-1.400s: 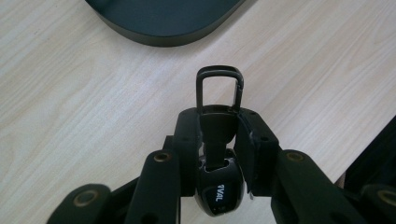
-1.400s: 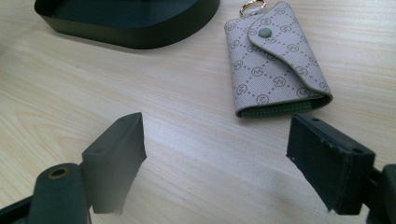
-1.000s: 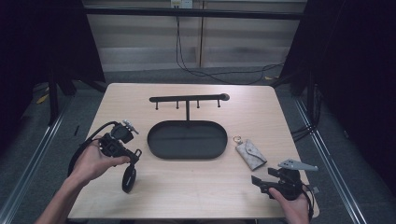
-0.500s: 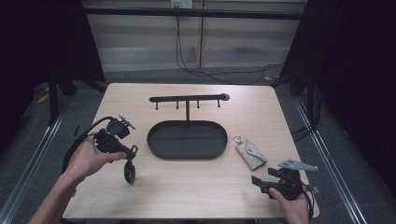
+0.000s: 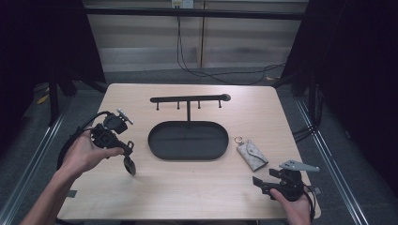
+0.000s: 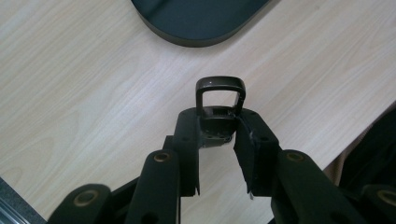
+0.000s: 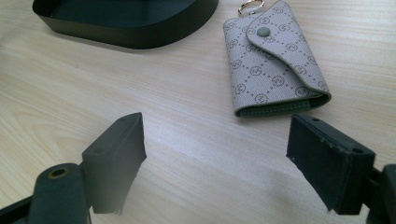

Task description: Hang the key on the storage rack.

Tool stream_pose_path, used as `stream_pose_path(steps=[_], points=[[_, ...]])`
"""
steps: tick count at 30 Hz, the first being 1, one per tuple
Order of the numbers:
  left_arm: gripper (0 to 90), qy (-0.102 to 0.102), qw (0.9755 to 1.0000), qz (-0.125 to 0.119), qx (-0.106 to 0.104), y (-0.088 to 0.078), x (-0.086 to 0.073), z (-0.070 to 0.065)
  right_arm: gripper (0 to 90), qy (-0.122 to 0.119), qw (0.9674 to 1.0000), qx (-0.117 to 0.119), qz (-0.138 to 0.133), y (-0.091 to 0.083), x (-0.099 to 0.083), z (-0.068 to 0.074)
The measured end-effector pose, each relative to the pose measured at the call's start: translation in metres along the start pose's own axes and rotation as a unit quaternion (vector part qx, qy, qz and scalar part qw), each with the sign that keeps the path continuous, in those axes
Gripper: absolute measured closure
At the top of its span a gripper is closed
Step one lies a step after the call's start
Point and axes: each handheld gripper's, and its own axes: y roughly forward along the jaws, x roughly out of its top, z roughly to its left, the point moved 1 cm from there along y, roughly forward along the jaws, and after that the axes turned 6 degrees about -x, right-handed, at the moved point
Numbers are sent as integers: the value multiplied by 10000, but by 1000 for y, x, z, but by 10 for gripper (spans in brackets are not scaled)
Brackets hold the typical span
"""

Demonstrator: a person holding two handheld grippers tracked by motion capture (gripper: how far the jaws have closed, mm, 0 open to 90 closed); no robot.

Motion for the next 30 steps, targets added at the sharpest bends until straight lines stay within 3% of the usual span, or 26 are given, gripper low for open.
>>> stream_pose_path(steps=[13, 18, 30], points=[[708, 77, 10000, 56, 23, -12, 19, -1, 188, -15, 10000, 2, 3, 0, 0, 0], [708, -87, 9999, 42, 52, -13, 25, 1, 188, -27, 10000, 10, 6, 0, 0, 0], [708, -168, 9997, 85, 149, -19, 45, 5, 188, -4, 10000, 14, 22, 0, 0, 0]])
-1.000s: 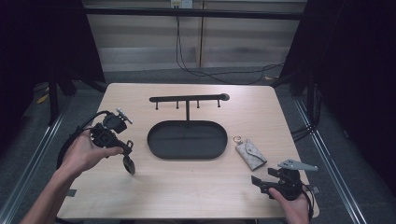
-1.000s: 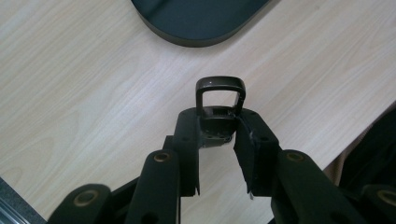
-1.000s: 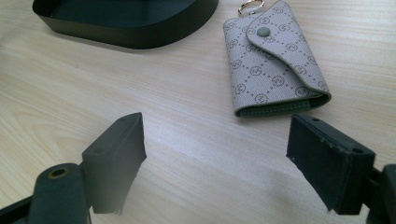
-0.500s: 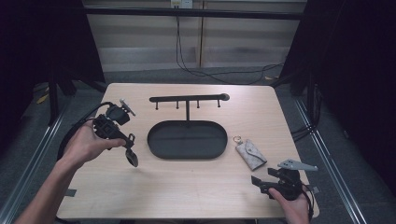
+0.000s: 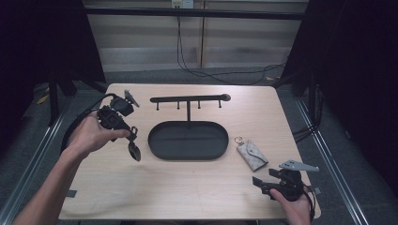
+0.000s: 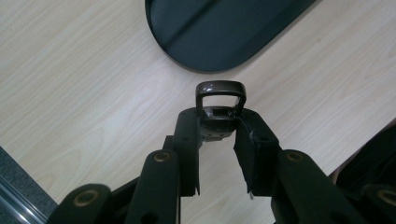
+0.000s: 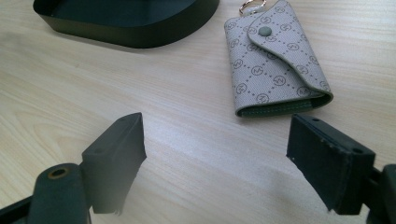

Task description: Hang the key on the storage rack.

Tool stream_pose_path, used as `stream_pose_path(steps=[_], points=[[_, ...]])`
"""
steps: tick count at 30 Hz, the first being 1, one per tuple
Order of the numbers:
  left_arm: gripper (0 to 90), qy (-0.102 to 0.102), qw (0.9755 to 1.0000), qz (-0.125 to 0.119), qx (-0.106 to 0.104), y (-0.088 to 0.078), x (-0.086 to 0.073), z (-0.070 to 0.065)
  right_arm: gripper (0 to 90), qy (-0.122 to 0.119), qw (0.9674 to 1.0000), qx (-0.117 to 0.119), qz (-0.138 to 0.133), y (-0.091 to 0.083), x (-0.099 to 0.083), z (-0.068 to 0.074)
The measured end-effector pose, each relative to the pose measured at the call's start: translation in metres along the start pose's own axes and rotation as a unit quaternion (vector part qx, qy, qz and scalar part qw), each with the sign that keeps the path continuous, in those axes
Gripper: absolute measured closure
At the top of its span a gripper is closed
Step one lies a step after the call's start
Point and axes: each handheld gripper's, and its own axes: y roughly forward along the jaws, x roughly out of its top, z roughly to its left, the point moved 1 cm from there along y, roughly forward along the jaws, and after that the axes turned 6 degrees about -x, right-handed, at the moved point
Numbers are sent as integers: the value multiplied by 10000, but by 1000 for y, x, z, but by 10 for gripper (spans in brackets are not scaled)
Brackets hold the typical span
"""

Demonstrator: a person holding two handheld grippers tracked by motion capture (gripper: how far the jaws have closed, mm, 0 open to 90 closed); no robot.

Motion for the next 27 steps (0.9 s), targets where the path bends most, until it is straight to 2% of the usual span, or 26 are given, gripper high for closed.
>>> stream_pose_path(steps=[10, 20, 27], points=[[708, -65, 9999, -6, -131, 4, 18, 0, 177, -8, 10000, 12, -3, 1, 0, 0], [708, -81, 9999, -33, -99, -2, 33, 4, 176, -16, 10000, 22, -5, 1, 0, 0], [708, -48, 9999, 21, -97, 0, 52, 2, 176, -22, 10000, 36, 5, 1, 0, 1]])
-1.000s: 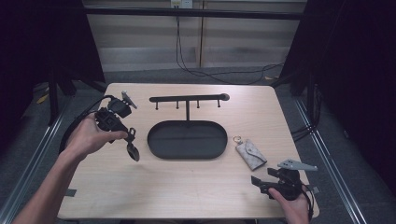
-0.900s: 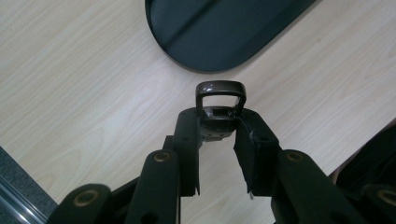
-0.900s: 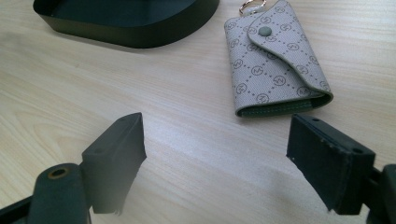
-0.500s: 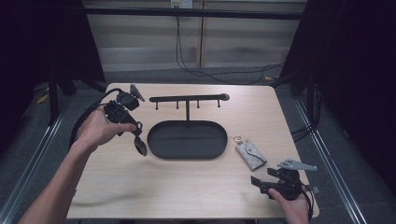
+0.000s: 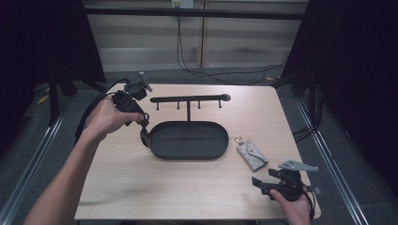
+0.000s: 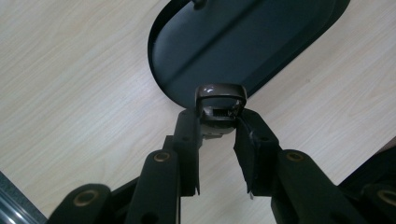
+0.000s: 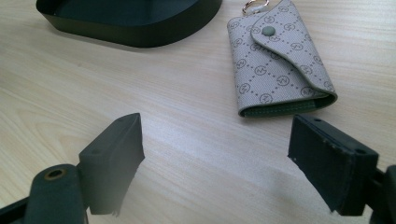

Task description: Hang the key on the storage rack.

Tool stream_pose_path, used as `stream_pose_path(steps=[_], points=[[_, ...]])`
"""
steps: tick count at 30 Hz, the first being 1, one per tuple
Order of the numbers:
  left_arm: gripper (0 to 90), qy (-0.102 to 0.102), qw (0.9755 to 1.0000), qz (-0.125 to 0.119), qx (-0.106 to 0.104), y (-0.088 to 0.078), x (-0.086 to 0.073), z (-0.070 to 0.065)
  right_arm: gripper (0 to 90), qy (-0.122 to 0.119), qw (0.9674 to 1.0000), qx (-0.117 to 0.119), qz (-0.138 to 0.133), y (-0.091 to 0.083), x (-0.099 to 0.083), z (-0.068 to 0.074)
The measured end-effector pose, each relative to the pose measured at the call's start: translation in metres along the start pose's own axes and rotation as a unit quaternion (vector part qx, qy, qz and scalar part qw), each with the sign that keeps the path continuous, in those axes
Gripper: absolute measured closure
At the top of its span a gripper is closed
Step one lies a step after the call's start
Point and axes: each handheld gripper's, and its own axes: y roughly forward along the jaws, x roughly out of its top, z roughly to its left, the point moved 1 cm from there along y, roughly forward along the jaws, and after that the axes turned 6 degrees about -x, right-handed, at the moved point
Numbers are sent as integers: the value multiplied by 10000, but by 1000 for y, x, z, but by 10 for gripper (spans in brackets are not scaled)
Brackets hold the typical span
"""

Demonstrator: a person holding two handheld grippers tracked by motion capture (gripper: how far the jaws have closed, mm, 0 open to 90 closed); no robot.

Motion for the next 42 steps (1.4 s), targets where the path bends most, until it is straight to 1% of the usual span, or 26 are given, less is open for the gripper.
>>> stream_pose_path(steps=[2, 3, 4, 5, 9, 10, 11, 12, 14, 18, 20, 21, 22, 23, 26, 27, 29, 31, 32, 33, 36, 37, 38, 39, 42], points=[[708, 3, 10000, 4, -41, 2, 6, 0, 176, 3, 10000, 7, 3, 0, 0, 0], [708, 3, 10000, 4, -41, 2, 6, 0, 176, 3, 10000, 7, 3, 0, 0, 0], [708, -6, 10000, -8, -27, 5, 10, 0, 176, 2, 10000, 10, -10, 0, 0, 0], [708, -8, 10000, 27, -57, 6, 13, 0, 176, 3, 10000, 18, -8, 0, 0, 0], [708, -89, 9999, 37, -82, 12, 20, 6, 176, -6, 10000, 27, -3, 0, 0, 0], [708, -116, 9998, 49, -130, 14, 22, 8, 176, -11, 10000, 32, -2, 0, 0, 0], [708, -157, 9998, 53, -136, 15, 24, 10, 176, -14, 10000, 33, -2, 0, 0, 0], [708, -192, 9997, 71, -107, 15, 26, 12, 176, -22, 10000, 31, -7, -1, 0, 1], [708, -202, 9997, 92, -79, 16, 30, 13, 176, -32, 10000, 36, -16, -1, 0, 1], [708, -184, 9997, 174, -26, 17, 37, 10, 176, -19, 10000, 51, -2, 0, 0, 0], [708, -206, 9996, 173, 1, 18, 39, 9, 176, -30, 10000, 53, 3, 0, 0, 0], [708, -259, 9995, 203, 18, 20, 42, 9, 176, -34, 10000, 43, 3, -1, 0, 1], [708, -270, 9994, 223, -23, 21, 43, 11, 176, -45, 10000, 49, 0, -1, 0, 1], [708, -327, 9991, 257, -14, 22, 44, 11, 176, -80, 9999, 59, -15, -1, 0, 1], [708, -388, 9988, 298, -3, 24, 46, 16, 176, -79, 9999, 68, -15, -1, 0, 1], [707, -437, 9986, 305, -71, 24, 46, 17, 176, -68, 10000, 68, -10, -1, 0, 1], [707, -443, 9985, 310, -82, 24, 48, 17, 176, -60, 10000, 67, -9, -1, 0, 1], [708, -435, 9984, 350, -42, 25, 50, 16, 176, -70, 9999, 76, -1, 0, 0, 1], [707, -434, 9984, 366, 15, 24, 52, 15, 177, -68, 9999, 78, -2, 0, 0, 1], [707, -424, 9983, 391, -22, 24, 53, 15, 176, -75, 9999, 80, -2, 0, 0, 1], [707, -437, 9983, 397, 12, 24, 56, 14, 176, -82, 9999, 79, -17, -1, 0, 1], [707, -488, 9977, 454, 98, 25, 58, 13, 177, -83, 9999, 80, -18, -1, 0, 1], [707, -488, 9977, 454, 98, 25, 58, 13, 176, -80, 9999, 82, -17, -1, 0, 1], [707, -549, 9971, 472, 238, 27, 60, 12, 177, -95, 9999, 89, -22, -1, 0, 1], [706, -634, 9964, 488, 273, 31, 63, 12, 177, -75, 9999, 86, -9, -1, 0, 1]])
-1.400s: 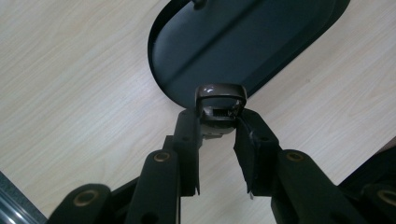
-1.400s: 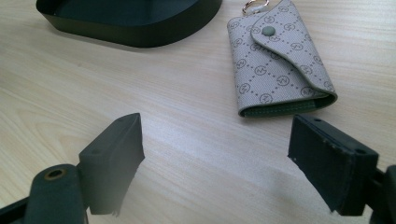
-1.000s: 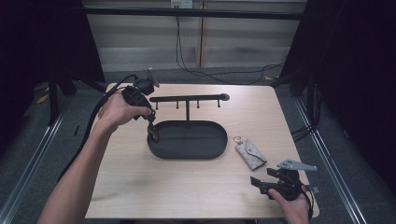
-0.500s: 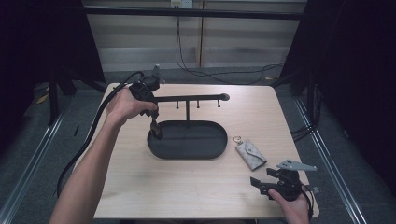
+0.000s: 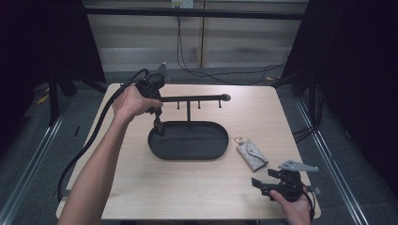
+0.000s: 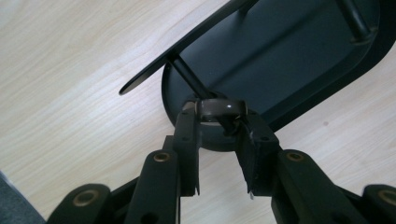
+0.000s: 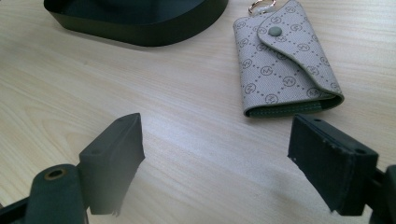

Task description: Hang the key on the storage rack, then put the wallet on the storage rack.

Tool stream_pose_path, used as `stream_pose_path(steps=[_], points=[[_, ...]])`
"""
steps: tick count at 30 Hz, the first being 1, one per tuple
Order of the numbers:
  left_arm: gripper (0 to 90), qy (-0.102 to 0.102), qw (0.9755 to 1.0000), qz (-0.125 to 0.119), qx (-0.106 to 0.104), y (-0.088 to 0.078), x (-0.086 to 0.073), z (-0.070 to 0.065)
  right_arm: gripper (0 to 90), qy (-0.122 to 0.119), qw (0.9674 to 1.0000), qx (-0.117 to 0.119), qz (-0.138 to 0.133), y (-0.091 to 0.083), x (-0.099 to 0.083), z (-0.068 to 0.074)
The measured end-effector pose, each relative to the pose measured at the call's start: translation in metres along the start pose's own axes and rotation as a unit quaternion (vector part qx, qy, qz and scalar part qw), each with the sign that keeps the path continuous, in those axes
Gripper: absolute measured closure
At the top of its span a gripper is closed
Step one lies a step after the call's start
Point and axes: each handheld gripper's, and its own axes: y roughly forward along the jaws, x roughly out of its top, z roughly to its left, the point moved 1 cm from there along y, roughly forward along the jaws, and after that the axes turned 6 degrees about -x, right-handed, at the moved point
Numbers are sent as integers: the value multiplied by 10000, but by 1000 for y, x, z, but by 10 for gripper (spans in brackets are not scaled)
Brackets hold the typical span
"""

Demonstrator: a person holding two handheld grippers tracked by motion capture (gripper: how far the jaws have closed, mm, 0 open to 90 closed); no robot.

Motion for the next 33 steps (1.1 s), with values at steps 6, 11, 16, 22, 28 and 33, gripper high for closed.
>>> stream_pose_path(steps=[6, 11, 16, 22, 28, 33], points=[[669, -43, 10000, -66, 55, 1, 1, 1, 177, -2, 10000, 5, 5, 0, 0, 0], [512, 8, 9998, -192, 89, -4, -2, 2, 177, 19, 10000, -9, -1, 0, 0, 0], [428, 48, 9995, -318, -32, -7, -10, 3, 177, 56, 10000, -3, 32, 2, 1, 0], [344, 75, 9983, -517, -257, -10, -25, 8, 177, 69, 10000, -33, 36, 2, 1, -1], [286, 124, 9962, -770, -386, -14, -40, 13, 177, 31, 10000, -33, 47, 2, 1, 0], [255, 165, 9940, -965, -484, -15, -55, 13, 177, 3, 10000, -33, 28, 2, 1, 0]])
